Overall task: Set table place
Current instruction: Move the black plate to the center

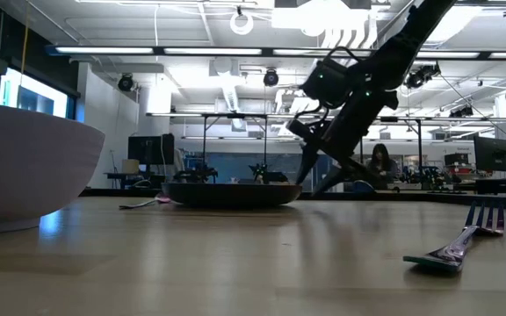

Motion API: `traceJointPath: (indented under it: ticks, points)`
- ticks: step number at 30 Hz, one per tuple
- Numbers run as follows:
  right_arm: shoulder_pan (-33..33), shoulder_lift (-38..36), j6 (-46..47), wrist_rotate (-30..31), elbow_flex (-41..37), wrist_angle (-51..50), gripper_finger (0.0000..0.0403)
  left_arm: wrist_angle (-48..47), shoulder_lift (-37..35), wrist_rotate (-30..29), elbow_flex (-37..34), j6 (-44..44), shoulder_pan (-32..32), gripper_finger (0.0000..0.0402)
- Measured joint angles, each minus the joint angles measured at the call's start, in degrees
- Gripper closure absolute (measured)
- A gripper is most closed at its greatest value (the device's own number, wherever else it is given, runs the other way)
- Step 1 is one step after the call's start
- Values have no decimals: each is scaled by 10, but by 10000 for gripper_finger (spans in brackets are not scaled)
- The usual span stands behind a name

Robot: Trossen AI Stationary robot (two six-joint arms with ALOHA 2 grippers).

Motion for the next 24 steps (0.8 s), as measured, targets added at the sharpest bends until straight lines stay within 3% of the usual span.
traceJointPath:
  ticks: [24]
  points:
    - [5,0,2,-4,0,11,247,-1,0,2,0,4,0,245]
